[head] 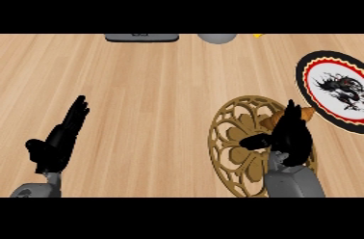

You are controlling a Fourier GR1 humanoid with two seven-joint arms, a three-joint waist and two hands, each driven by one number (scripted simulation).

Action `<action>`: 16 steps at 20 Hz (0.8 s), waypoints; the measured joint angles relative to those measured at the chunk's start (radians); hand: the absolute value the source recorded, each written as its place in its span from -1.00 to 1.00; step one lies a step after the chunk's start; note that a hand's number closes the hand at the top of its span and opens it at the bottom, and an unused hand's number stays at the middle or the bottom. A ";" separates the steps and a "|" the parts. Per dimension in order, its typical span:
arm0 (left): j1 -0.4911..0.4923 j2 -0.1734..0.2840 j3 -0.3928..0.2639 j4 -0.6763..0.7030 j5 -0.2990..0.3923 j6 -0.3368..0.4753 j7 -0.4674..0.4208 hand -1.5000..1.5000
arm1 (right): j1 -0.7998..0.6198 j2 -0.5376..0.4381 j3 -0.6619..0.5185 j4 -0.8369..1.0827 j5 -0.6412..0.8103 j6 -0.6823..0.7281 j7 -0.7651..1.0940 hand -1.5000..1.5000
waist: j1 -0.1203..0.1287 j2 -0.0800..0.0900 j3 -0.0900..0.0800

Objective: Pick the croissant from the placemat and place it in the plate

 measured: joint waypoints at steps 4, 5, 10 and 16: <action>-0.020 -0.005 0.012 0.011 -0.009 -0.003 0.007 0.00 | -0.004 -0.004 -0.028 0.043 -0.005 -0.002 -0.020 1.00 | -0.001 -0.002 -0.002; -0.018 -0.015 0.009 0.019 -0.016 -0.001 -0.001 0.00 | -0.007 -0.003 -0.040 0.059 -0.022 -0.005 -0.034 1.00 | -0.001 -0.002 -0.002; -0.017 -0.018 0.032 0.017 -0.027 -0.023 0.004 0.00 | -0.040 -0.008 -0.045 0.116 -0.067 -0.003 -0.075 1.00 | -0.001 -0.004 -0.005; 0.011 -0.031 0.056 0.010 -0.047 -0.050 -0.014 0.00 | -0.064 -0.009 -0.068 0.170 -0.046 -0.030 -0.132 1.00 | -0.001 -0.007 -0.008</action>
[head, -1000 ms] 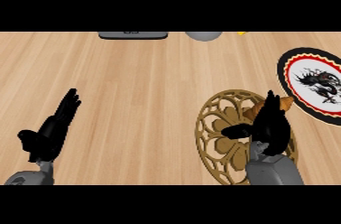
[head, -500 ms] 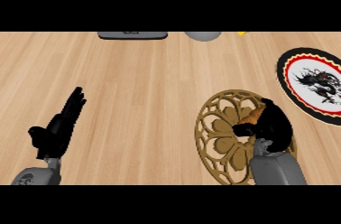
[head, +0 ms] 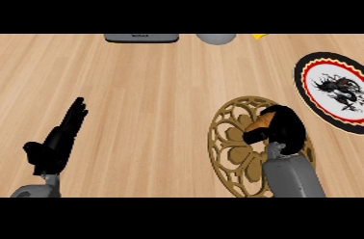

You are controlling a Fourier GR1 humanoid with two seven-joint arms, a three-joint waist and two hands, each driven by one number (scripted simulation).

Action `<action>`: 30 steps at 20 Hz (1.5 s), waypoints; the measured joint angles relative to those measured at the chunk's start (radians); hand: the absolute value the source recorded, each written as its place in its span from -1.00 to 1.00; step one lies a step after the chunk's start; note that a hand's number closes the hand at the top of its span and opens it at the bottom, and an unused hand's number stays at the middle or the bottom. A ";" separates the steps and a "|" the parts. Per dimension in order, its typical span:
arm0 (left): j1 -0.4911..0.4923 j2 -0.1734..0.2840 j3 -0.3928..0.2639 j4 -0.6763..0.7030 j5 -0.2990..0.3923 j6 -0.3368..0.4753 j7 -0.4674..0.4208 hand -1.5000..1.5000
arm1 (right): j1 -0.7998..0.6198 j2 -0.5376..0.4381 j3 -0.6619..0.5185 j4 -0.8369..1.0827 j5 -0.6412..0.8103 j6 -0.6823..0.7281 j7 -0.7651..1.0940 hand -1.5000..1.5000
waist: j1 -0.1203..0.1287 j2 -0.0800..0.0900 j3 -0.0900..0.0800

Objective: Pick the croissant from the placemat and place it in the plate

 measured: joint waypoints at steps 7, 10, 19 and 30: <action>0.020 0.006 0.026 -0.012 0.011 0.009 0.008 0.00 | 0.144 -0.313 -0.124 -0.022 -0.208 0.127 -0.411 1.00 | -0.051 0.002 0.013; 0.030 0.004 0.034 -0.012 0.016 0.013 0.007 0.00 | 0.184 -0.453 -0.188 -0.003 -0.265 0.159 -0.593 1.00 | -0.070 0.002 0.017; 0.043 0.003 0.043 -0.012 0.022 0.012 -0.004 0.00 | 0.255 -0.780 -0.468 0.163 -0.510 0.225 -1.182 1.00 | -0.074 0.004 0.019; -0.005 -0.005 0.017 0.006 0.000 -0.007 -0.010 0.00 | 0.177 -1.031 -0.748 0.643 -0.675 0.238 -1.769 1.00 | -0.001 0.014 0.015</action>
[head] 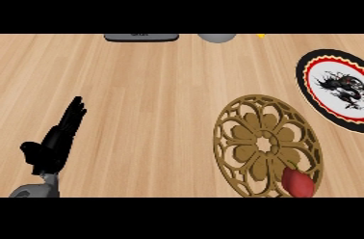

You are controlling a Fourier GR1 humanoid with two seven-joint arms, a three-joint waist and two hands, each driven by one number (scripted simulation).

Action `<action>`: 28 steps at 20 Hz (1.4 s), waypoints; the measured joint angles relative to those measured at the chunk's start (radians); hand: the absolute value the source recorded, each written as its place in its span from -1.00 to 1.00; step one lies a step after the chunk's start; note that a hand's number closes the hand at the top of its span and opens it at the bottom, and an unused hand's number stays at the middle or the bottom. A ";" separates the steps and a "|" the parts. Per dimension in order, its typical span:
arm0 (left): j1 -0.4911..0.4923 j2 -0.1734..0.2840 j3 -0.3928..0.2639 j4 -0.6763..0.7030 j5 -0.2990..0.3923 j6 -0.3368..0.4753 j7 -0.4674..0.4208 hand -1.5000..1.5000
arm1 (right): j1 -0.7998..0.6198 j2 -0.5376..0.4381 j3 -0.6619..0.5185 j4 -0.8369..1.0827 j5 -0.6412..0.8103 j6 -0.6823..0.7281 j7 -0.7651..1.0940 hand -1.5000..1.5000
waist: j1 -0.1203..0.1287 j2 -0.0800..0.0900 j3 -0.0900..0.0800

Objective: Pick the croissant from the placemat and place it in the plate

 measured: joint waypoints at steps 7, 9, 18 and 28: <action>-0.036 -0.004 -0.004 0.002 -0.003 -0.017 0.029 0.00 | -0.191 -0.096 0.043 0.263 0.036 0.021 -0.134 1.00 | 0.027 0.002 -0.002; -0.033 -0.012 -0.011 -0.006 -0.012 -0.013 0.029 0.00 | -0.247 -0.098 0.075 0.303 0.060 0.016 -0.143 1.00 | 0.031 0.002 -0.003; -0.029 -0.011 -0.001 -0.017 -0.019 -0.028 0.040 0.00 | -0.476 -0.004 0.214 0.395 0.157 0.008 -0.107 1.00 | 0.035 0.002 -0.004; -0.028 -0.033 -0.002 -0.016 -0.044 -0.019 0.041 0.00 | -0.654 0.171 0.305 0.468 0.238 -0.097 -0.011 1.00 | 0.033 0.003 -0.004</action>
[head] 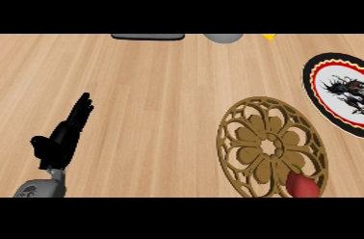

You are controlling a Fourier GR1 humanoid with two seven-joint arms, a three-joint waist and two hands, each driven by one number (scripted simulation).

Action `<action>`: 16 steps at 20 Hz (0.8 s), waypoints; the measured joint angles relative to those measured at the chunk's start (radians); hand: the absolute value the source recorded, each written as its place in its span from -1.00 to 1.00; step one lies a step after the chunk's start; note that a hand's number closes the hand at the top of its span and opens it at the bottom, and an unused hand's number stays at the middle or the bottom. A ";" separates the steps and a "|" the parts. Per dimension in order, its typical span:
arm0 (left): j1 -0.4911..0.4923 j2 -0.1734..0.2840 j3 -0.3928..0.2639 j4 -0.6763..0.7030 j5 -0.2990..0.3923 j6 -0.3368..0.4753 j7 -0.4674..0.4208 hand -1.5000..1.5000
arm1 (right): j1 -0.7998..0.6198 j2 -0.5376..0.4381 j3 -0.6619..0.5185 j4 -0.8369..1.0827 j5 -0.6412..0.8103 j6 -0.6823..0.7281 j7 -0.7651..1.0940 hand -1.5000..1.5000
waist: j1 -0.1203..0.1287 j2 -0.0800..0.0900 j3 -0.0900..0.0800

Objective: Pick the croissant from the placemat and place it in the plate

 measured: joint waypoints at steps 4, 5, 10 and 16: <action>-0.004 0.003 0.004 -0.010 -0.001 -0.003 0.013 0.00 | -0.045 0.066 -0.043 0.045 -0.044 -0.023 0.075 -1.00 | -0.003 -0.001 0.000; -0.006 0.006 0.011 -0.012 0.006 -0.008 0.014 0.00 | -0.059 0.072 -0.044 0.055 -0.045 -0.029 0.103 -1.00 | -0.002 -0.001 0.000; -0.020 -0.010 0.014 0.033 -0.010 -0.004 -0.020 0.00 | -0.100 0.110 -0.043 0.107 -0.040 -0.060 0.191 -1.00 | -0.001 0.002 0.000; -0.004 -0.012 0.020 0.027 -0.011 -0.011 -0.027 0.00 | -0.112 0.119 -0.122 0.142 -0.123 -0.045 0.199 -1.00 | -0.001 0.003 0.001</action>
